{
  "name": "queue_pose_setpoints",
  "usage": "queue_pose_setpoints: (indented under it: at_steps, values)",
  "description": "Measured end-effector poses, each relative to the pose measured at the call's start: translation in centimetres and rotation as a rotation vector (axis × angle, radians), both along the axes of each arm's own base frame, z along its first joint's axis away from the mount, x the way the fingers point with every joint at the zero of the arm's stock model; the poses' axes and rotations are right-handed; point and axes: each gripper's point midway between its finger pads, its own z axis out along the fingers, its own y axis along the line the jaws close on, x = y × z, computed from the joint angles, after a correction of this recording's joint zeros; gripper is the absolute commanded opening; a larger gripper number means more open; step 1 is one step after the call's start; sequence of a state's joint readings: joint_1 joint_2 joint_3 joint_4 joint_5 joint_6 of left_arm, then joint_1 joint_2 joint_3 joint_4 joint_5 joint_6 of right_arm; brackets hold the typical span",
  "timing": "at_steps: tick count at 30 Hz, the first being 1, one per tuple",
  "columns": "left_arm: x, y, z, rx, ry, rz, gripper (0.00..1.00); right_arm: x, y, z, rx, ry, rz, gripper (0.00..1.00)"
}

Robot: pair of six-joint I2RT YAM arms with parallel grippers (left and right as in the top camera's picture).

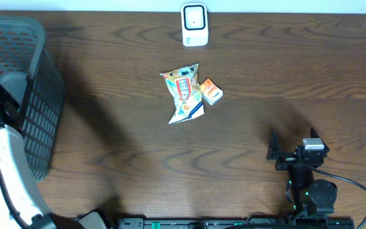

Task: Scan the item barcode
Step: 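Carry the snack bag to the scanner and release it beside the packet, then reach the left gripper into the basket and grasp the green wipes pack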

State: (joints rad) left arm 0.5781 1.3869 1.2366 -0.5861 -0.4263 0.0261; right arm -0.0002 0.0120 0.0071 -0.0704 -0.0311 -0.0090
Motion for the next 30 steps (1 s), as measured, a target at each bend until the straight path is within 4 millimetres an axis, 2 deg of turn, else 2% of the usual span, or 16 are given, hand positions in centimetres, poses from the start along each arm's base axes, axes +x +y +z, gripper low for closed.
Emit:
queue_pose_setpoints:
  at_steps: [8, 13, 25, 30]
  values:
    - [-4.0, 2.0, -6.4, -0.146, 0.191, 0.152, 0.89, 0.0, 0.0, 0.0, 0.000, 0.000, 0.000, 0.99]
    - [-5.1, 2.4, -10.2, -0.228, 0.284, 0.203, 0.89, 0.0, 0.0, 0.0, 0.000, 0.000, 0.000, 0.99]
    - [-5.2, 2.5, -15.2, -0.297, 0.378, 0.218, 0.89, 0.0, 0.0, 0.0, 0.000, 0.000, 0.000, 0.99]
    - [-5.1, 3.1, -15.8, -0.294, 0.367, 0.230, 0.88, 0.0, 0.0, 0.0, 0.000, 0.000, 0.000, 0.99]
